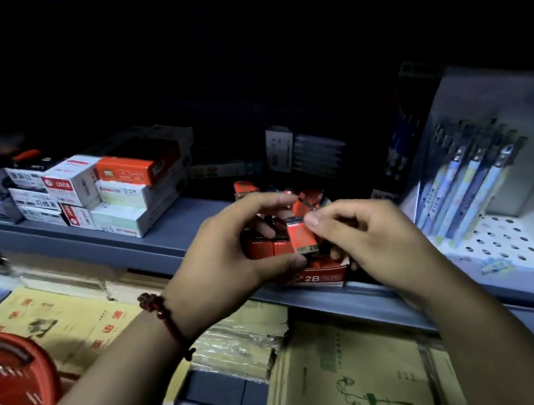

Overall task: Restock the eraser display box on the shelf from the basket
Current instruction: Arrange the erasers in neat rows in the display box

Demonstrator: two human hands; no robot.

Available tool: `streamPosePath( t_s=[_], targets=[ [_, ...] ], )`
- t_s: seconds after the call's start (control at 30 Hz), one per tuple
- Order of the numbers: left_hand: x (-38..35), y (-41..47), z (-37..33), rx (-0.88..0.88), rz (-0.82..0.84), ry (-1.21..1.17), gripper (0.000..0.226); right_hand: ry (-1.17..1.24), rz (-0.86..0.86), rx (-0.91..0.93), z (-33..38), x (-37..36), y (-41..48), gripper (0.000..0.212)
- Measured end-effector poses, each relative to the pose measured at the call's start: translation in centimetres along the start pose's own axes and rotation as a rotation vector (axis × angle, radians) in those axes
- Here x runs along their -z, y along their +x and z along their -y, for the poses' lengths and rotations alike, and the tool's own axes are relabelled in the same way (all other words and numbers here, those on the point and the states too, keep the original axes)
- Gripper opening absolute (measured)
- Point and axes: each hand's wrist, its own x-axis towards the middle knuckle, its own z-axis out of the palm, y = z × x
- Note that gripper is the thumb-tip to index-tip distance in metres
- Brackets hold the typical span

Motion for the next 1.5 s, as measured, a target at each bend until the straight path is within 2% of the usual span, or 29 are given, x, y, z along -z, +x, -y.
streamPosePath(
  t_s=[0.07,0.2,0.27,0.33,0.47,0.57,0.83,0.93,1.17,1.37,1.5],
  targets=[
    [-0.5,0.1,-0.1,-0.029,0.003,0.012,0.068,0.107,-0.022,-0.019,-0.5,0.0,-0.5,0.008],
    [-0.9,0.0,-0.2,-0.082,0.047,0.145,0.070,0.225,-0.065,-0.028,-1.0,0.4,-0.6,0.013],
    [-0.9,-0.1,0.1,-0.092,0.083,0.317,0.074,0.205,-0.067,0.013,-0.8,0.7,-0.8,0.019],
    [-1.0,-0.2,0.4,-0.103,0.094,0.457,0.068,0.179,-0.076,0.070,-0.8,0.7,-1.1,0.020],
    [-1.3,-0.1,0.6,-0.149,0.106,0.557,0.061,0.082,-0.196,0.167,-1.3,0.0,-1.1,0.018],
    [-1.3,0.0,0.8,-0.156,0.102,0.542,0.057,0.016,-0.232,0.157,-1.7,0.1,-1.0,0.020],
    [-0.8,-0.3,1.1,-0.185,0.118,0.501,0.040,-0.019,-0.120,0.088,-1.8,0.8,-1.1,0.018],
    [-0.6,-0.4,1.1,-0.207,0.105,0.512,0.034,-0.115,-0.104,0.091,-1.8,0.8,-1.1,0.014],
    [-0.7,-0.4,1.2,-0.178,0.092,0.490,0.037,-0.174,-0.118,0.081,-1.8,0.6,-0.8,0.018],
    [-0.8,-0.7,1.2,-0.122,0.047,0.426,0.052,-0.256,-0.287,0.064,-2.3,0.6,0.2,0.020],
    [-1.4,-0.4,1.3,-0.040,0.002,0.215,0.039,-0.319,-0.256,0.036,-2.5,0.0,0.6,0.015]
  ],
)
